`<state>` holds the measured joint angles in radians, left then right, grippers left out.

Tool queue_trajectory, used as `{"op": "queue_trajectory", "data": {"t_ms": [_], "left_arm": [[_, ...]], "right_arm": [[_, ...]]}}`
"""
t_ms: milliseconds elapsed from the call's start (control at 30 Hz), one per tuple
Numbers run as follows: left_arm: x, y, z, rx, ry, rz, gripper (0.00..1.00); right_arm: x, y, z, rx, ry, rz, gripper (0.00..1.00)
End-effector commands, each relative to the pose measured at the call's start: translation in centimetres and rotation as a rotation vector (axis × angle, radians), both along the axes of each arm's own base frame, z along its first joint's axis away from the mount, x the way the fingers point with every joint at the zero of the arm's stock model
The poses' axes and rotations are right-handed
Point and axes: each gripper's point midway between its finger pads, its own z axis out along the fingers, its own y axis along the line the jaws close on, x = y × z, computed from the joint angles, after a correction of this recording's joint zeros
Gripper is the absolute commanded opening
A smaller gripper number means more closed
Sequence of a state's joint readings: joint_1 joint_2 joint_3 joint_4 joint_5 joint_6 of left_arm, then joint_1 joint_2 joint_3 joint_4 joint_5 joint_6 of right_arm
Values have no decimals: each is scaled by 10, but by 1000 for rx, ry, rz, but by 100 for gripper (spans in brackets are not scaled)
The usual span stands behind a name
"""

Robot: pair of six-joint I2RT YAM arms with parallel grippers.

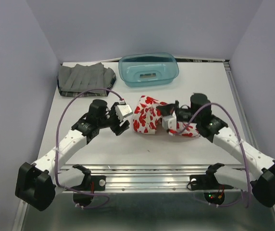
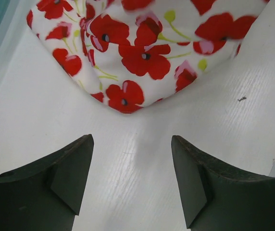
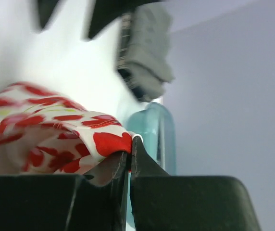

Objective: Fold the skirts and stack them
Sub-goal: Flatten the skirt out

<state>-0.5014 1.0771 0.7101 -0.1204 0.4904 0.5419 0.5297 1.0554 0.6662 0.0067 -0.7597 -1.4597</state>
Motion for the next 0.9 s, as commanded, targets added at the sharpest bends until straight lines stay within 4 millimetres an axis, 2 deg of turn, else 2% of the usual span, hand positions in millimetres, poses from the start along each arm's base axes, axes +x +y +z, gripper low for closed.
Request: {"op": "queue_trajectory", "data": {"t_ms": [0,33,67,100,133,167,200,233,267,300,333,367,400,433,533,567,667,733,833,867], "left_arm": [[7,7,32,-128,-6,61,78],[7,7,38,-157,1,58,78],[9,8,49,-193,5,77,78],[14,12,54,-211,5,99,79],[18,11,62,-231,-8,105,80],[19,9,62,-246,15,118,80],[22,8,63,-254,20,124,80],[24,6,62,-258,34,125,81],[29,4,61,-255,51,128,81],[30,3,60,-253,62,131,81],[33,3,61,-247,65,139,81],[36,4,56,-233,79,149,81],[37,5,52,-210,80,145,81],[41,8,50,-190,77,161,81],[41,14,41,-143,56,166,79],[40,16,39,-134,51,165,79],[37,20,26,-93,60,166,75],[32,19,18,-66,84,146,71],[23,1,5,2,71,49,72],[30,-1,-2,68,37,42,72]], "right_arm": [[27,9,89,246,385,-246,1],[49,5,125,310,365,-324,1],[80,1,111,326,445,-454,1],[104,-14,134,388,448,-513,1],[119,-19,136,414,484,-549,1],[146,-18,109,403,569,-621,1],[164,-25,100,400,601,-678,1],[176,-28,86,384,648,-730,1],[189,-28,89,396,658,-769,1],[205,-28,55,354,732,-821,1],[210,-33,47,338,779,-852,1],[209,-31,33,314,832,-869,1],[204,-31,-3,238,935,-909,1],[198,-29,-19,204,990,-906,1],[167,-29,-65,113,1144,-909,1],[150,-33,-89,77,1205,-924,1],[128,-36,-104,88,1264,-929,1],[122,-38,-107,97,1268,-933,1],[119,-40,-109,107,1279,-948,1],[120,-42,-108,123,1292,-957,1]]}}
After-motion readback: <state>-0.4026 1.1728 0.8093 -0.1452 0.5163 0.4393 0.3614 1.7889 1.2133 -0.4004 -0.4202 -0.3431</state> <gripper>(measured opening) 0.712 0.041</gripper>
